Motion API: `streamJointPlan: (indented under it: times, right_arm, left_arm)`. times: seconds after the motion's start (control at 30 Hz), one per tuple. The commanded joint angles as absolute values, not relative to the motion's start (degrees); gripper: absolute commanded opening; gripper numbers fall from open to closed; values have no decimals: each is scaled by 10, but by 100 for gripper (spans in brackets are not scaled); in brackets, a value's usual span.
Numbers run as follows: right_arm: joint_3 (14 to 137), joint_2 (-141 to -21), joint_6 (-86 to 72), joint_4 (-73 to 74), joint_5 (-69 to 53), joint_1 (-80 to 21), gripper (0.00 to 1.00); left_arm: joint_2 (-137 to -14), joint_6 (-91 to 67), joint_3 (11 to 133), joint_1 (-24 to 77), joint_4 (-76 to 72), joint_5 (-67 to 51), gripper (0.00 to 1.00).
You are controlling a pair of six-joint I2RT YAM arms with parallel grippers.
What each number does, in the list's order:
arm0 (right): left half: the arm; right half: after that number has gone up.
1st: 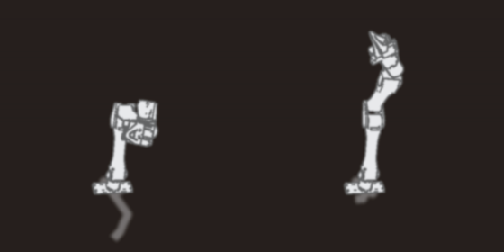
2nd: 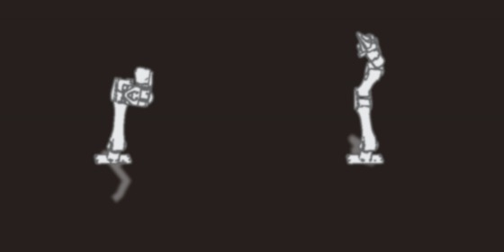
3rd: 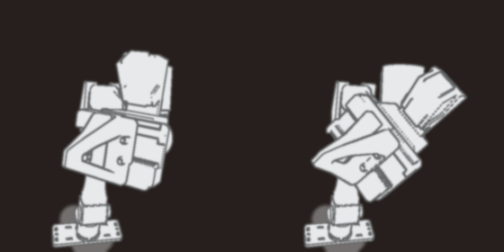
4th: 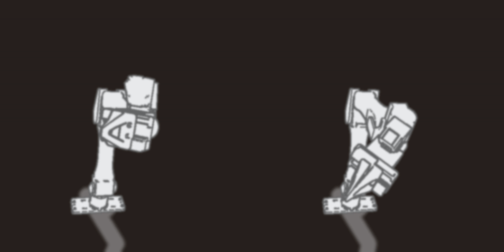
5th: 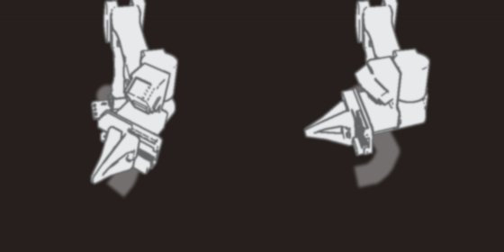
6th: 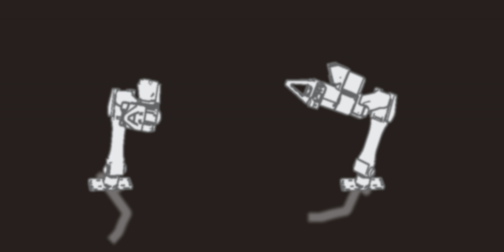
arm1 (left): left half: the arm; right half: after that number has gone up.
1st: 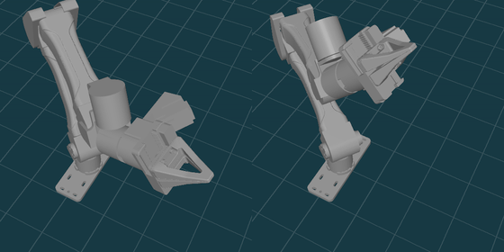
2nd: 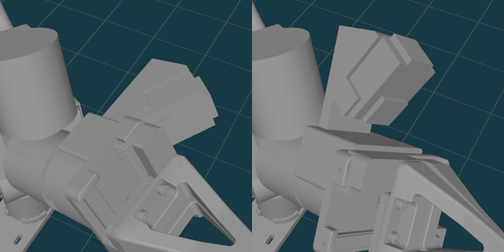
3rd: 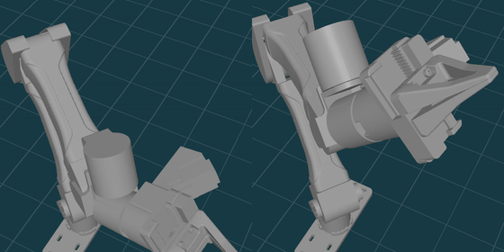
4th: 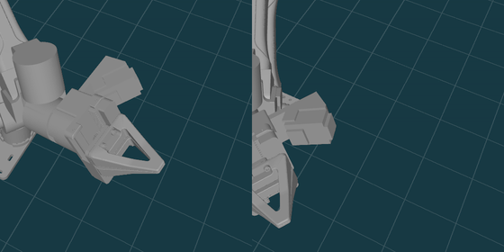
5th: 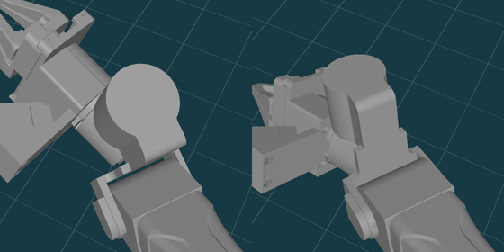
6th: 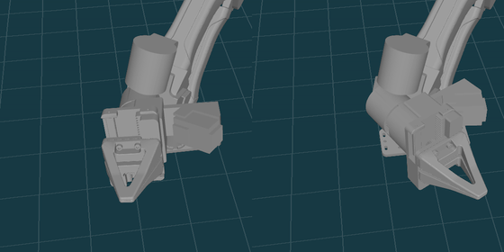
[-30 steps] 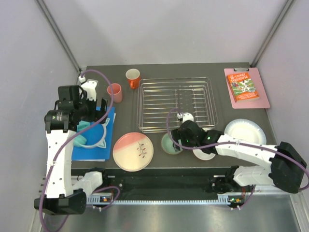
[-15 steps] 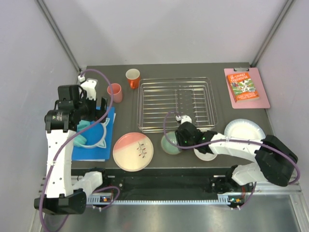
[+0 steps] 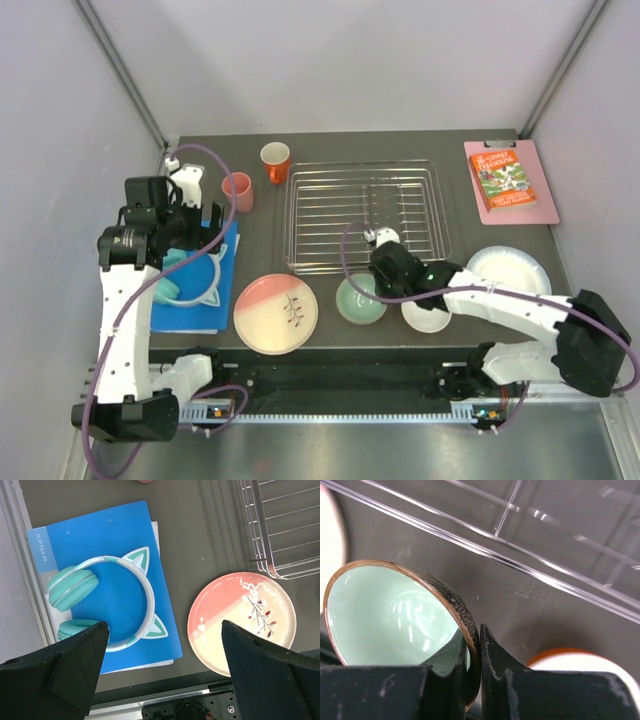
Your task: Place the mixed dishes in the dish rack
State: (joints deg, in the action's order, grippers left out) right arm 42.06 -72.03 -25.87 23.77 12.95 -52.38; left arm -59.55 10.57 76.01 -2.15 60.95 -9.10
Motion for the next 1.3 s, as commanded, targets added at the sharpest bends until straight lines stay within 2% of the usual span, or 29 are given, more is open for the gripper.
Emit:
streamJointPlan:
  times: [0.0, 0.07, 0.1, 0.17, 0.2, 0.3, 0.4, 0.53, 0.77, 1.27]
  right_arm:
    - [573, -647, -212, 333, 179, -545, 0]
    - [659, -660, -207, 405, 276, -547, 0]
    - [693, -672, -206, 431, 375, -547, 0]
    - [786, -721, -202, 490, 477, -547, 0]
    - [811, -739, -201, 503, 569, -546, 0]
    - [853, -803, -184, 494, 741, -546, 0]
    - [859, -858, -168, 458, 843, -531, 0]
    - [926, -955, -316, 577, 892, -466, 0]
    - [1040, -1096, -388, 671, 935, -385, 0]
    - [1086, -1257, -424, 708, 1015, -369, 0]
  left_arm:
    - [-597, 108, 758, -22, 577, -83, 99]
    - [-598, 112, 759, -23, 575, -81, 99]
    - [-598, 112, 759, -22, 576, -79, 99]
    - [-598, 114, 759, -22, 576, -80, 99]
    - [-598, 113, 760, -23, 576, -82, 99]
    - [-599, 113, 765, -22, 581, -86, 99]
    - [-599, 116, 771, -22, 585, -81, 99]
    - [-597, 122, 780, -22, 593, -78, 99]
    - [-595, 133, 795, -23, 600, -70, 99]
    - [-583, 141, 792, -23, 616, -67, 99]
